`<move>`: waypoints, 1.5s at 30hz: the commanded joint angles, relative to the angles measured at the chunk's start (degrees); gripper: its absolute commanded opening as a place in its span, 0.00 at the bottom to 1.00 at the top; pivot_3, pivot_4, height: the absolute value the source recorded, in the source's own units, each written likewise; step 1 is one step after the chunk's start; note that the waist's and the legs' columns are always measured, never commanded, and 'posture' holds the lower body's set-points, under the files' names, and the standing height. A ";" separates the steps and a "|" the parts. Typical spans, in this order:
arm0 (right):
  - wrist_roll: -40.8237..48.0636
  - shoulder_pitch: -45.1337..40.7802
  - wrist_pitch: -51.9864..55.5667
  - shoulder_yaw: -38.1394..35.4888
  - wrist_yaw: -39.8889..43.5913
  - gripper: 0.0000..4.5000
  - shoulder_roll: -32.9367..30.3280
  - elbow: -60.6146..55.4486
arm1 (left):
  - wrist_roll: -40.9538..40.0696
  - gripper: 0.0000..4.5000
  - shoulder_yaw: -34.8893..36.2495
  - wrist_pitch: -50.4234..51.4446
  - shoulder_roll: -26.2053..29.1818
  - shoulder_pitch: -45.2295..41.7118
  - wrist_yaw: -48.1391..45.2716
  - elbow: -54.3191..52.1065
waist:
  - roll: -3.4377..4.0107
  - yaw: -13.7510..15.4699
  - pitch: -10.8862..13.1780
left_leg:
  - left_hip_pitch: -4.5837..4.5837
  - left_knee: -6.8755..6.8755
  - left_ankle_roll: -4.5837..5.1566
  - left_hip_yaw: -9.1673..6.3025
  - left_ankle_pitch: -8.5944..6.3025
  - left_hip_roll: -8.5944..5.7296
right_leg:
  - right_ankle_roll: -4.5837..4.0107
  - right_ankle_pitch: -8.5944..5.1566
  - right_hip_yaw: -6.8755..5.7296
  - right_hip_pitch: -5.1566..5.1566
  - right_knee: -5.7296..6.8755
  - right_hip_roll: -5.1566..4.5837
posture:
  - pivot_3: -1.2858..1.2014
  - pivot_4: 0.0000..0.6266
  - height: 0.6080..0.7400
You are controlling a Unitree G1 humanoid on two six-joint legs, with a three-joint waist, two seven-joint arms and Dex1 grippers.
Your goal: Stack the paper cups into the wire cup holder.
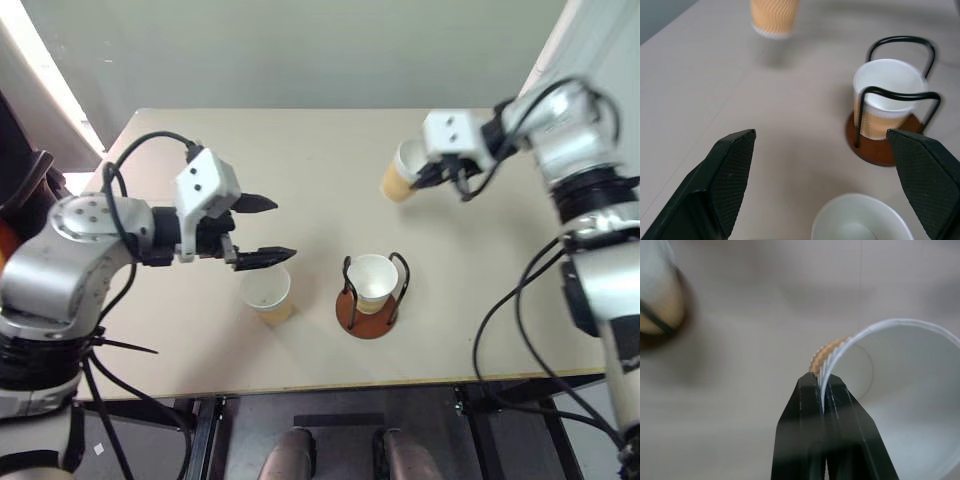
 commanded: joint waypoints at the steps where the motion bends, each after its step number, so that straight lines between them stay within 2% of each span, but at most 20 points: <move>1: 13.05 2.64 9.39 2.65 1.37 0.01 -5.09 -18.13 | -4.20 1.00 3.78 -0.99 3.69 0.86 -7.18 -0.39 | -0.02 -0.07 -0.01 | 0.08 0.00 0.00 0.00 0.00 0.01 | -0.06 -0.08 0.00 0.07 0.00 0.00 | 0.52 0.24 1.00; 6: 14.64 5.88 13.70 2.64 1.37 0.01 -6.77 -27.45 | -5.67 1.00 2.39 -1.65 5.91 2.34 -12.53 -0.53 | -0.02 -0.28 -0.01 | 0.25 -0.03 0.07 0.00 -0.06 0.03 | -0.40 -0.34 0.09 0.12 0.08 0.00 | 0.52 0.24 1.00; 8: 14.73 7.12 14.64 2.63 1.37 0.01 -7.00 -30.02 | -5.38 1.00 1.78 -2.05 5.84 2.14 -12.94 -0.22 | -0.02 -0.40 -0.01 | 0.29 -0.04 0.62 -0.04 -0.31 0.06 | -0.55 -0.42 0.08 0.12 0.17 0.00 | 0.52 0.24 1.00; 13: 14.69 8.91 16.19 3.33 1.37 0.01 -7.10 -34.88 | -3.66 1.00 0.19 -3.07 5.76 1.61 -12.75 0.54 | -0.02 -0.46 -0.01 | 0.52 -0.02 0.84 -0.02 -0.14 0.06 | -0.69 -0.33 0.08 0.22 0.41 -0.01 | 0.52 0.24 1.00; 25: 7.45 10.17 10.12 7.57 1.37 0.01 -5.23 -33.33 | -2.32 1.00 0.64 -4.08 5.86 3.05 -11.78 0.45 | -0.04 -0.58 -0.02 | 0.65 -0.03 0.89 -0.01 -0.01 0.06 | -0.75 -0.34 0.08 0.22 0.67 -0.01 | 0.52 0.24 1.00; 29: 6.98 9.69 8.54 8.89 1.37 0.20 -5.36 -32.55 | -2.97 1.00 1.55 -4.00 6.13 4.10 -11.70 -0.29 | -0.04 -0.57 -0.02 | 0.62 -0.04 0.90 -0.01 -0.01 0.06 | -0.75 -0.34 0.07 0.19 0.67 -0.01 | 0.52 0.24 1.00; 35: 7.76 9.03 8.36 9.19 1.37 0.68 -5.39 -32.09 | -1.95 1.00 0.86 -5.23 6.44 4.16 -11.82 1.17 | -0.04 -0.58 -0.02 | 0.62 -0.03 0.90 -0.01 -0.02 0.05 | -0.75 -0.34 0.08 0.19 0.67 -0.01 | 0.52 0.24 1.00; 39: 7.59 8.61 12.45 2.86 -1.00 0.98 -2.45 -28.41 | 2.17 1.00 -0.90 -7.98 6.43 1.72 -10.48 5.54 | -0.05 -0.58 -0.02 | 0.64 -0.03 0.90 -0.01 -0.02 0.06 | -0.76 -0.34 0.09 0.19 0.70 -0.01 | 0.52 0.24 1.00; 41: 10.62 9.79 15.30 -2.20 -4.68 1.00 -0.21 -26.20 | 5.90 1.00 -2.87 -10.46 7.23 -0.41 -11.01 9.78 | -0.05 -0.54 -0.02 | 0.64 -0.02 0.89 -0.01 0.00 0.06 | -0.78 -0.35 0.09 0.14 0.81 -0.01 | 0.52 0.24 1.00; 45: 21.36 14.07 31.32 -11.64 -12.75 1.00 6.13 -29.00 | 13.39 1.00 -10.01 -16.80 6.72 -8.06 -15.93 19.69 | -0.10 -0.36 -0.06 | 0.64 -0.02 0.88 -0.01 0.02 0.04 | -0.86 -0.40 0.11 0.10 0.89 -0.02 | 0.52 0.24 1.00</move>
